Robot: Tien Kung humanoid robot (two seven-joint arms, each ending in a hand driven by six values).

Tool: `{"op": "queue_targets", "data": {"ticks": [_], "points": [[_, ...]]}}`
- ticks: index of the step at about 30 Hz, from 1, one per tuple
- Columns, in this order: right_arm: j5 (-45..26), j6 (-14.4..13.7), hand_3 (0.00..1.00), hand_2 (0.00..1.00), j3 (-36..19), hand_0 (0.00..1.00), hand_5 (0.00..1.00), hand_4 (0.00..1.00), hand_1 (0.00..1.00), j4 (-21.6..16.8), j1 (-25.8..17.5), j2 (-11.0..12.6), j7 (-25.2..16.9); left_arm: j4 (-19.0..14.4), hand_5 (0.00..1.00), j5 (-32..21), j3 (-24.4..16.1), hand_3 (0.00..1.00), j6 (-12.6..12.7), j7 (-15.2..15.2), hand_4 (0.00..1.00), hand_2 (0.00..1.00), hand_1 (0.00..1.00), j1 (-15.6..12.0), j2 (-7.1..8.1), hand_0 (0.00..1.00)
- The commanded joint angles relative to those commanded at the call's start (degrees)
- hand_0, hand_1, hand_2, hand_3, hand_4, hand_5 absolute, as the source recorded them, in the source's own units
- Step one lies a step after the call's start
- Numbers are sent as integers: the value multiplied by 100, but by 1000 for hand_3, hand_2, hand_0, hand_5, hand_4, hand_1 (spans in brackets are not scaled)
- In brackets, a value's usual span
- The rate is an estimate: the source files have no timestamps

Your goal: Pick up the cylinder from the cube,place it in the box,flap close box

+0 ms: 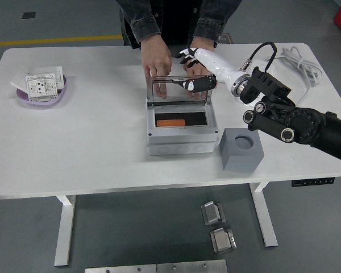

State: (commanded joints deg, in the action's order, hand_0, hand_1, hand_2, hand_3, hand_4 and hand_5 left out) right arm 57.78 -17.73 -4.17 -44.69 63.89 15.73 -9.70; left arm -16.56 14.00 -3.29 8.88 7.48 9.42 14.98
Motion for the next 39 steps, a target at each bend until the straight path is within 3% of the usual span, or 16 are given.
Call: {"op": "queue_targets", "data": {"ticks": [4,9,21,39], "points": [[-297,-47,709,725,89,839,246,769,739,118,-24,-18,-57,3,280,-6,7,631,4,0,665,585,638,1,12,649],[-231,-133,709,725,43,839,246,769,739,-40,-125,5,-80,9,280,-24,8,631,8,-3,665,585,638,-11,5,649],[306,-294,701,723,-111,836,231,750,738,-658,-407,116,-40,8,283,-4,-54,632,10,-10,665,585,638,-22,-24,648],[1468,-473,704,731,-431,818,274,764,732,-1913,-885,586,275,1,286,51,-181,632,11,-9,666,585,638,-94,-55,647]]}}
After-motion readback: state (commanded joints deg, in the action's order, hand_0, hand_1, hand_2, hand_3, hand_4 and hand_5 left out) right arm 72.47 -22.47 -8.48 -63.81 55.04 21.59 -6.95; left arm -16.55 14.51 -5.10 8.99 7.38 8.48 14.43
